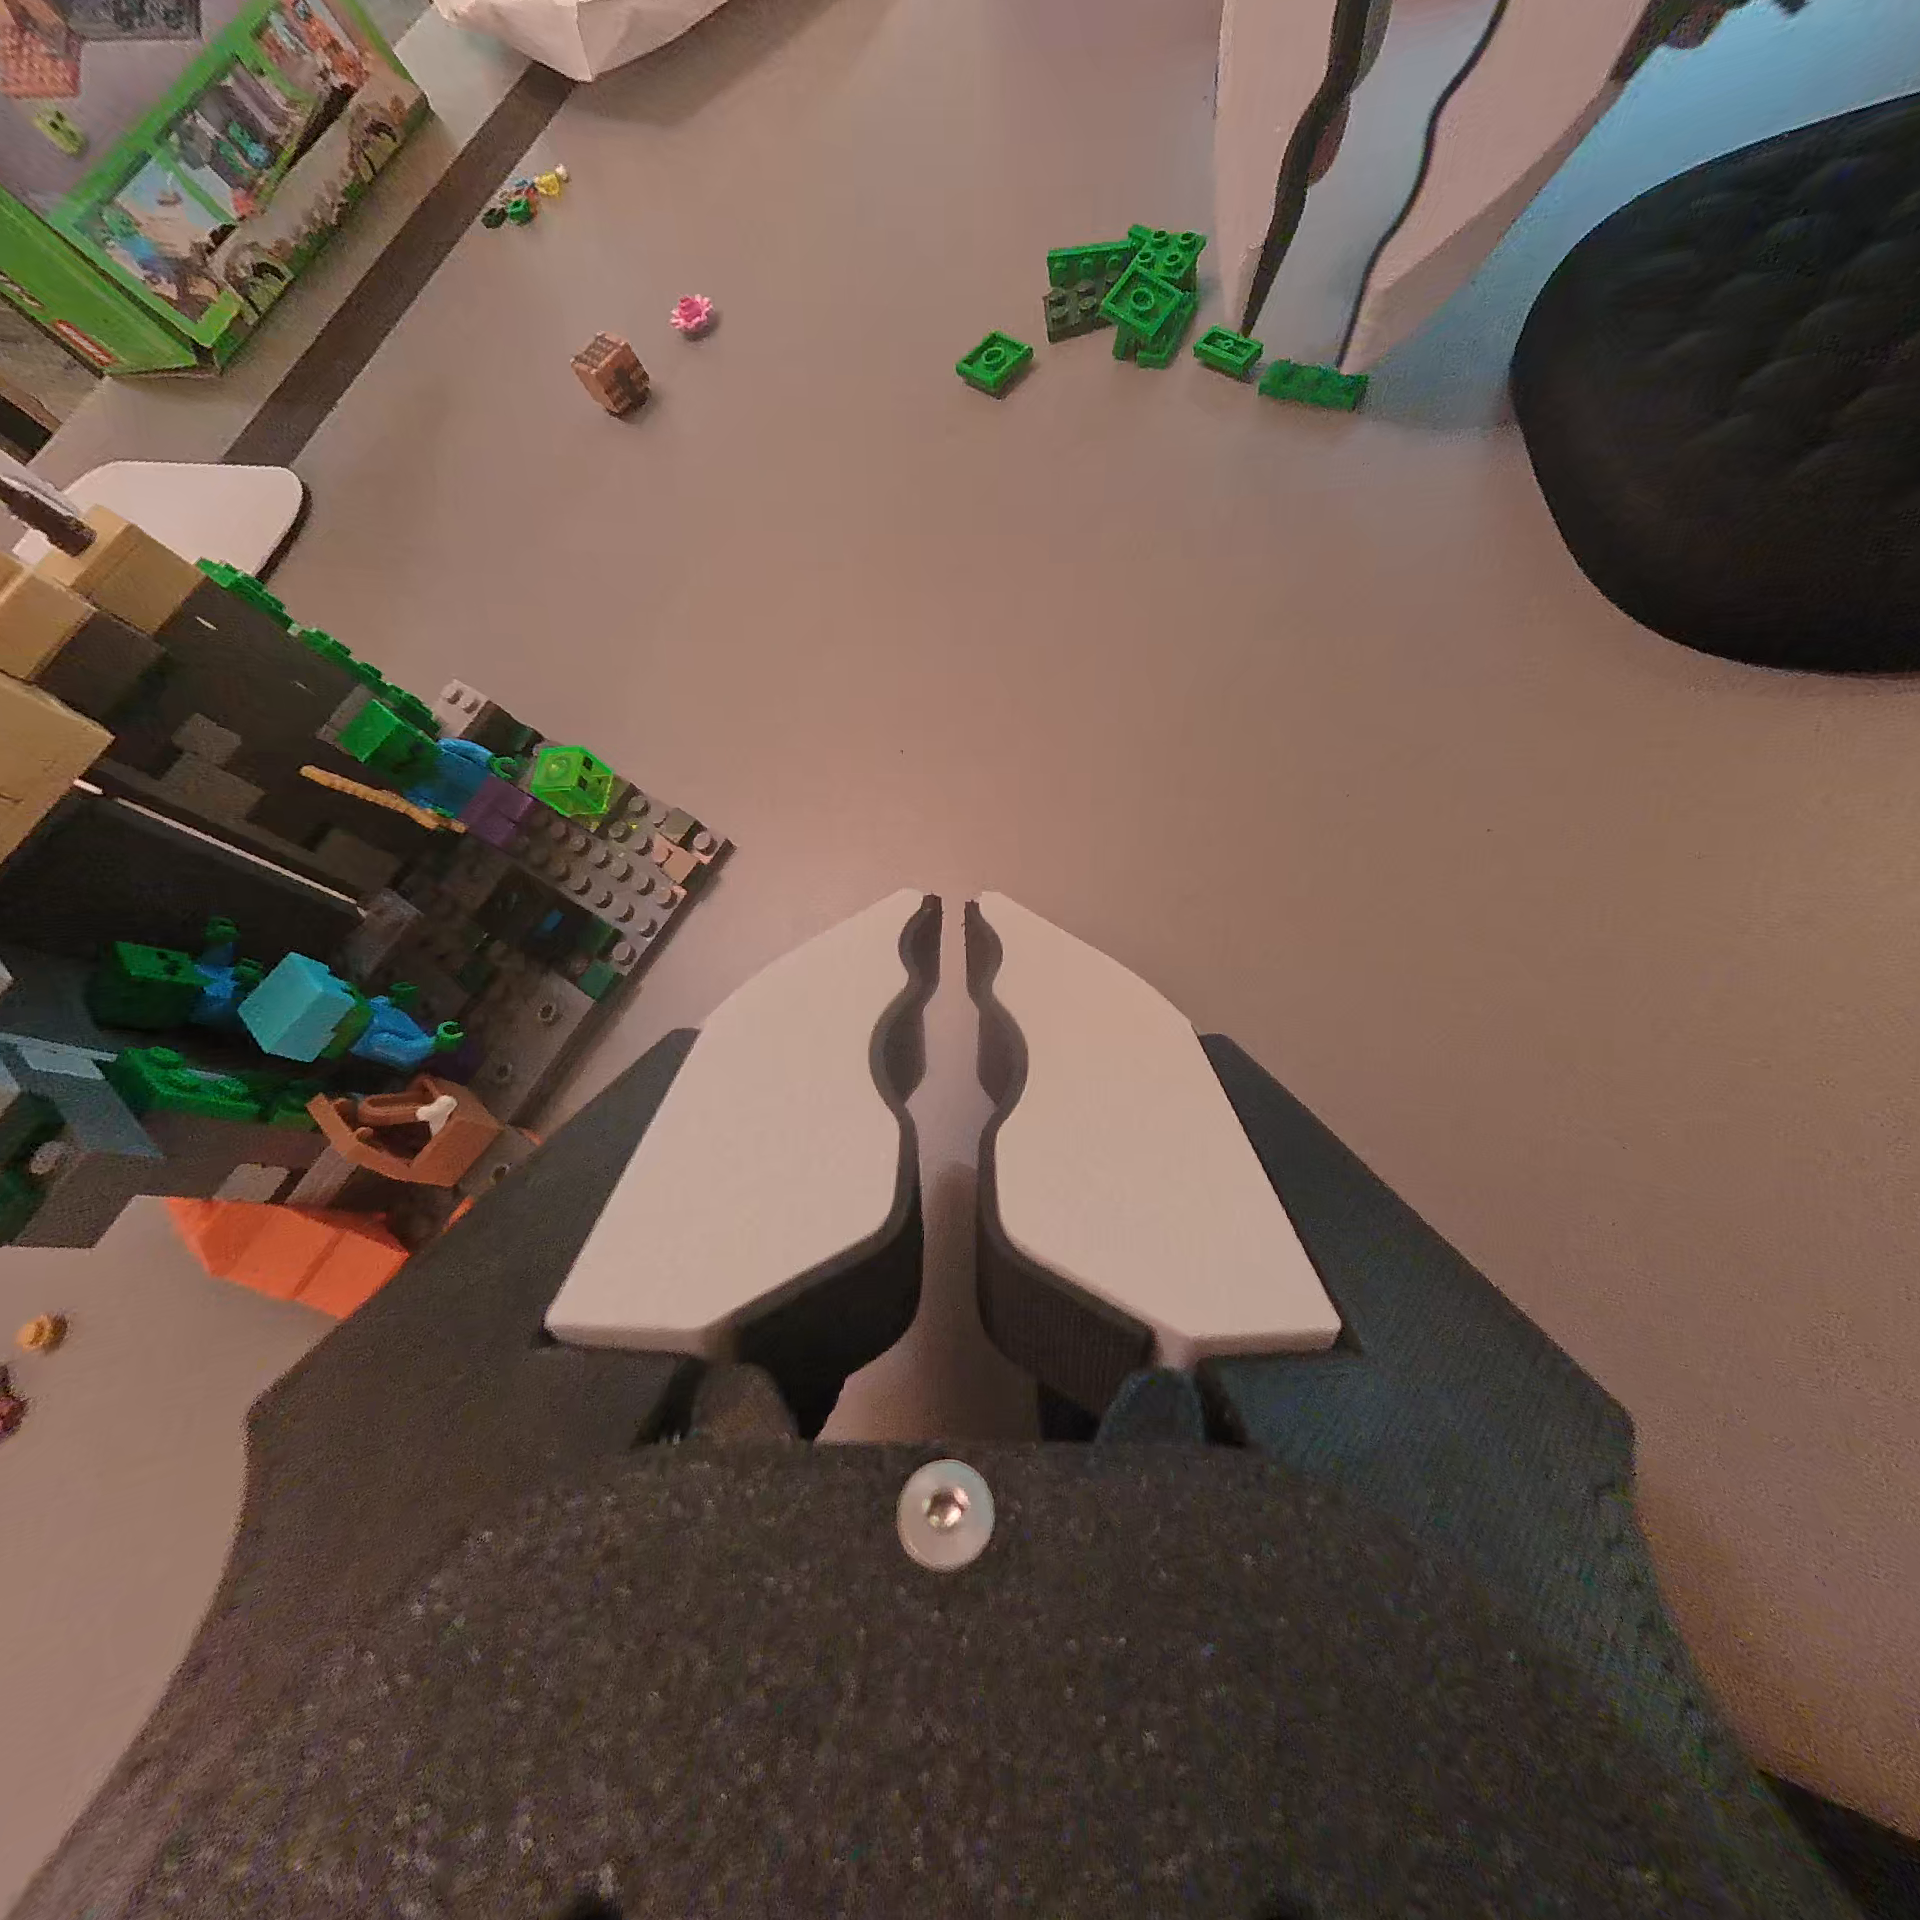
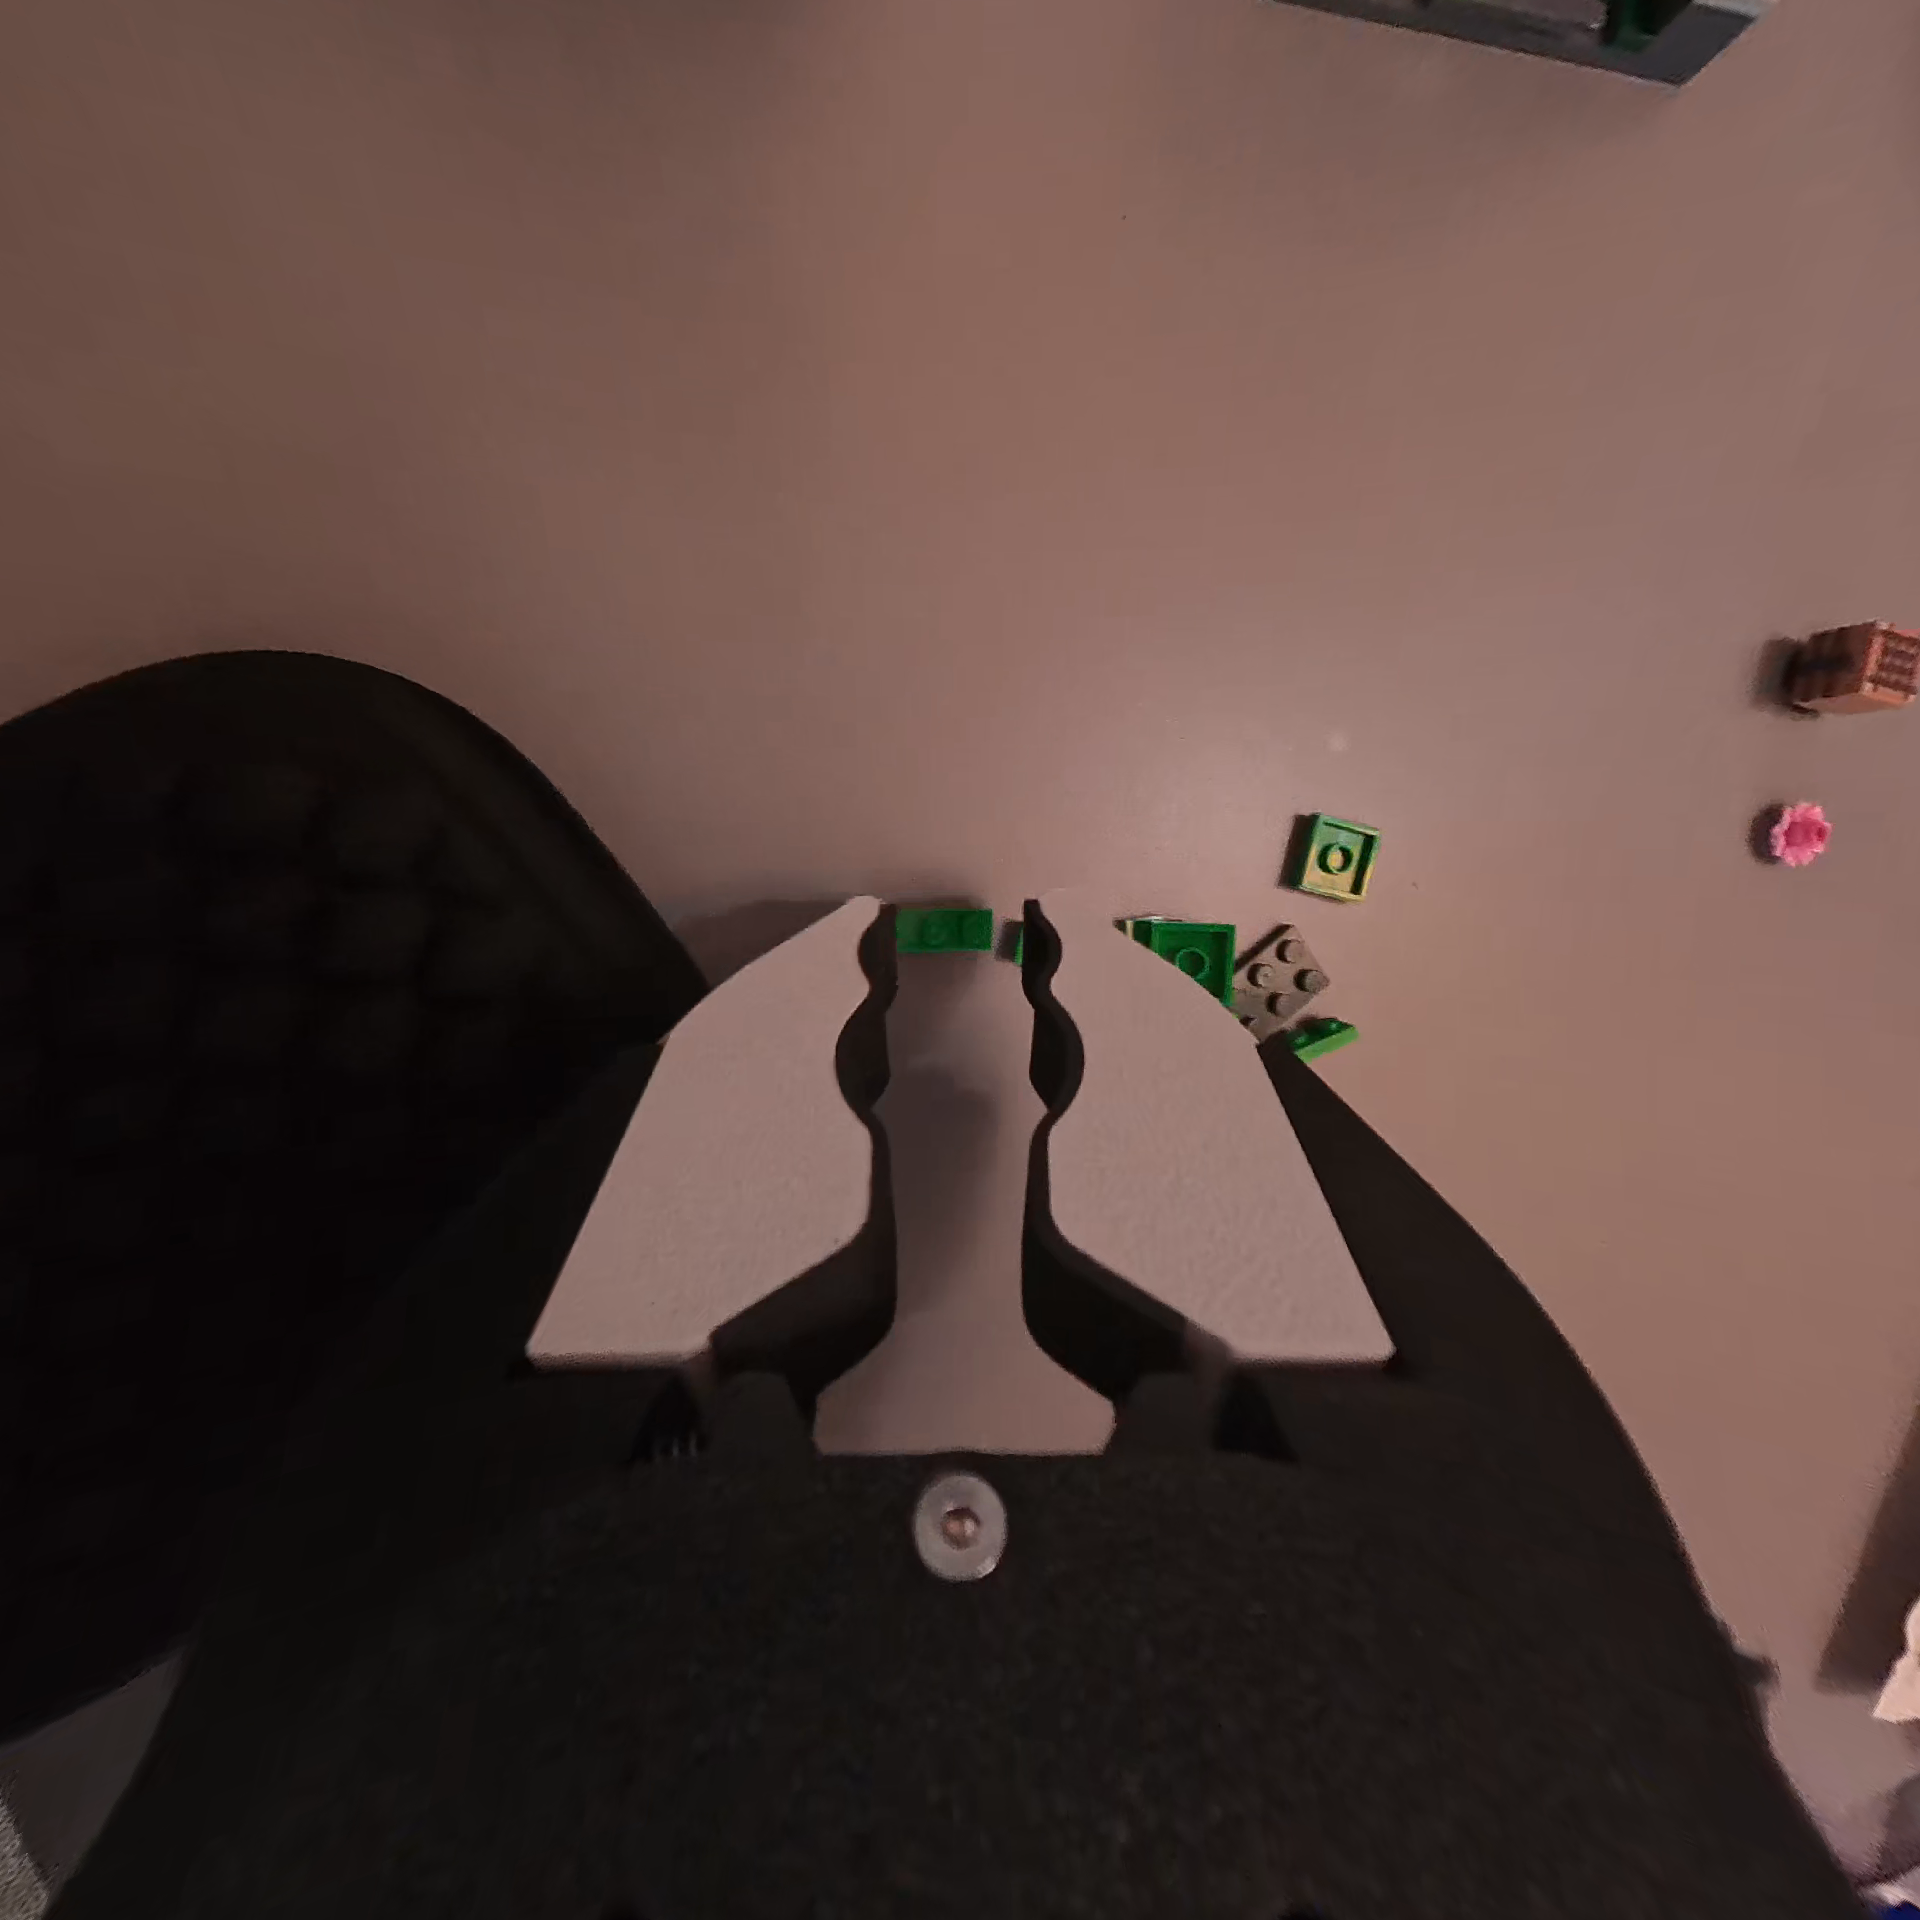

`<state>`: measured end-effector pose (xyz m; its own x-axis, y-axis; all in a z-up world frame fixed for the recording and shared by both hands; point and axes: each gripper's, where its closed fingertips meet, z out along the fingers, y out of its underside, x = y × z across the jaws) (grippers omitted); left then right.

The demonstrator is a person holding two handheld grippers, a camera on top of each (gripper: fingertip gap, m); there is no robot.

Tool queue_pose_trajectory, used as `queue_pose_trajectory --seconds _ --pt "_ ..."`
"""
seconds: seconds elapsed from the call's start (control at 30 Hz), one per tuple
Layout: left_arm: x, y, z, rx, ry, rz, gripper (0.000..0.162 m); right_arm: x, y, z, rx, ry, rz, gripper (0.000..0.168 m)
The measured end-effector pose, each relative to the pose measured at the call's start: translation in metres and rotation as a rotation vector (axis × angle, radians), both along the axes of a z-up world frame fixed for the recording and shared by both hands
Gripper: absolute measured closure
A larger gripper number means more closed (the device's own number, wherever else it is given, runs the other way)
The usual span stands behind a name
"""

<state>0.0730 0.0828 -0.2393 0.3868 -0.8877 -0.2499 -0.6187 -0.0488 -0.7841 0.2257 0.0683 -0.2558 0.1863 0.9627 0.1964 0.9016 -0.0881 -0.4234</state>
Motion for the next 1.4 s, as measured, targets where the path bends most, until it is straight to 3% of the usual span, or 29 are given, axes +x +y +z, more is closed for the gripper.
queue_pose_trajectory --seconds 0.3,0.47,0.63,0.77,0.83,1.03,1.2,1.4 --pt "0.0 0.0 0.001 -0.003 -0.012 0.002 0.158 0.028 0.044 -0.001 0.051 -0.02 -0.128 0.153" --pt "0.0 0.0 0.0 -0.011 -0.009 -0.002 0.158 0.011 0.053 0.014 0.047 0.079 -0.123 0.14" --pt "0.0 0.0 0.0 -0.008 -0.006 -0.004 0.158 0.004 0.072 0.002 -0.091 0.099 -0.158 0.134" --pt "0.0 0.0 0.001 -0.011 -0.015 0.0 0.158 0.001 0.084 -0.009 -0.159 0.067 -0.16 0.139" --pt "0.0 0.0 0.002 -0.01 -0.019 0.0 0.158 0.002 0.081 -0.01 -0.187 0.044 -0.131 0.153" --pt "0.0 -0.001 0.002 -0.011 -0.024 -0.007 0.158 0.035 0.067 -0.001 -0.212 -0.044 -0.115 0.153" --pt "0.0 -0.001 0.003 -0.003 -0.025 -0.008 0.158 0.03 0.067 0.023 -0.113 0.1 -0.164 0.141" --pt "-0.002 0.003 0.009 0.01 -0.056 0.019 0.158 -0.032 0.06 0.07 0.102 0.436 -0.146 0.139"
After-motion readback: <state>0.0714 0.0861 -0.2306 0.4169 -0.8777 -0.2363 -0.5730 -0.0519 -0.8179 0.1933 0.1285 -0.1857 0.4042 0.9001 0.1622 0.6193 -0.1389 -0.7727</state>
